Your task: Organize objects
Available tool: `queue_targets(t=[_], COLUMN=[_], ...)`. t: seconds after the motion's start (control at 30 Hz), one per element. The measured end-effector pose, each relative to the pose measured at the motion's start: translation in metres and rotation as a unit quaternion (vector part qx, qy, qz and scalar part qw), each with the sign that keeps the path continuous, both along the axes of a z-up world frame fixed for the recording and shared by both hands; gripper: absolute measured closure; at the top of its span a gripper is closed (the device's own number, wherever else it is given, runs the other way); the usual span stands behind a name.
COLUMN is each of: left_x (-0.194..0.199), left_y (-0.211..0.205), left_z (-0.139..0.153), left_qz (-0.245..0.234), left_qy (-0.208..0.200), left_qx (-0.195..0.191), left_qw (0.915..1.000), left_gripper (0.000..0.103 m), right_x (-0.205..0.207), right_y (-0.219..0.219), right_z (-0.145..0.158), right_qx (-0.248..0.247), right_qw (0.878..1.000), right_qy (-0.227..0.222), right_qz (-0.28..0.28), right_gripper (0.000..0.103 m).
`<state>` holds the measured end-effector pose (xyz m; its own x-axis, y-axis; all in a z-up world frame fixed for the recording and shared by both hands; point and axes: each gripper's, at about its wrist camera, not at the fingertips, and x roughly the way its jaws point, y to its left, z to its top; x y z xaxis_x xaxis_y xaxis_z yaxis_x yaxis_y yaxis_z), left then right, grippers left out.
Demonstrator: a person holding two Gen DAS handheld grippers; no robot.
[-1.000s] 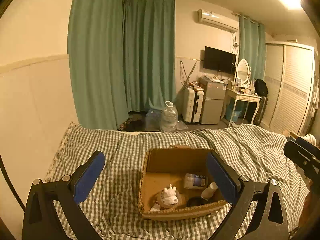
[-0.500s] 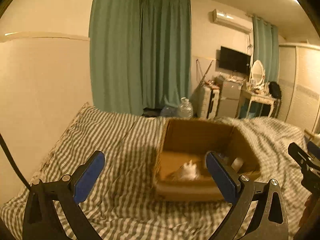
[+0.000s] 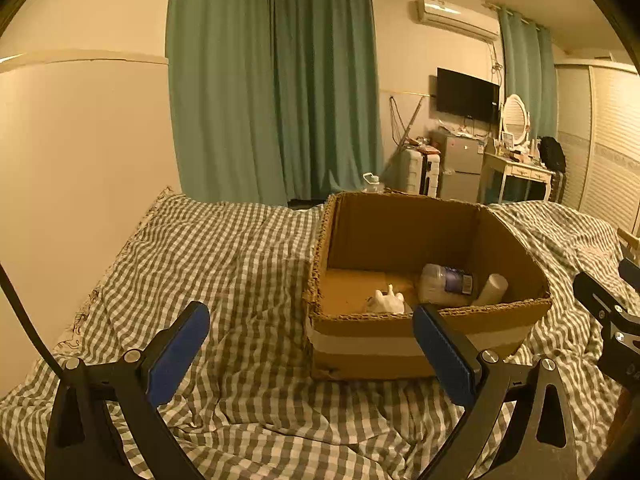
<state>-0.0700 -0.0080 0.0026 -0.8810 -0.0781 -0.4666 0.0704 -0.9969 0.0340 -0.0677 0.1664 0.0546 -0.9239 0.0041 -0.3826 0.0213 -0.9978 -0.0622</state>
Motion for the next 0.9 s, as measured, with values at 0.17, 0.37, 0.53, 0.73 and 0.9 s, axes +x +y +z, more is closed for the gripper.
queue_targets(t=[0.17, 0.37, 0.53, 0.73, 0.9], left_x=[0.0025, 0.0055, 0.0054, 0.0057, 0.0061], left_y=[0.0045, 0.0055, 0.0069, 0.0090, 0.0097], left_z=[0.0021, 0.0058, 0.0062, 0.0057, 0.0065], left_qz=[-0.014, -0.019, -0.020, -0.023, -0.022], left_qy=[0.000, 0.004, 0.002, 0.000, 0.000], left_qx=[-0.007, 0.002, -0.001, 0.001, -0.002], left_qw=[0.9999, 0.9998, 0.9998, 0.9997, 0.9998], left_gripper=[0.000, 0.000, 0.000, 0.000, 0.000], right_x=[0.0012, 0.0037, 0.0015, 0.0002, -0.0003], right_y=[0.0036, 0.0069, 0.0053, 0.0040, 0.0028], right_z=[-0.0013, 0.0025, 0.0022, -0.0011, -0.0019], right_qx=[-0.017, -0.034, -0.031, -0.027, -0.027], right_qw=[1.000, 0.999, 0.999, 1.000, 1.000], right_qy=[-0.004, -0.004, -0.008, -0.012, -0.014], right_qz=[-0.004, -0.004, -0.007, -0.007, -0.006], right_gripper=[0.000, 0.000, 0.000, 0.000, 0.000])
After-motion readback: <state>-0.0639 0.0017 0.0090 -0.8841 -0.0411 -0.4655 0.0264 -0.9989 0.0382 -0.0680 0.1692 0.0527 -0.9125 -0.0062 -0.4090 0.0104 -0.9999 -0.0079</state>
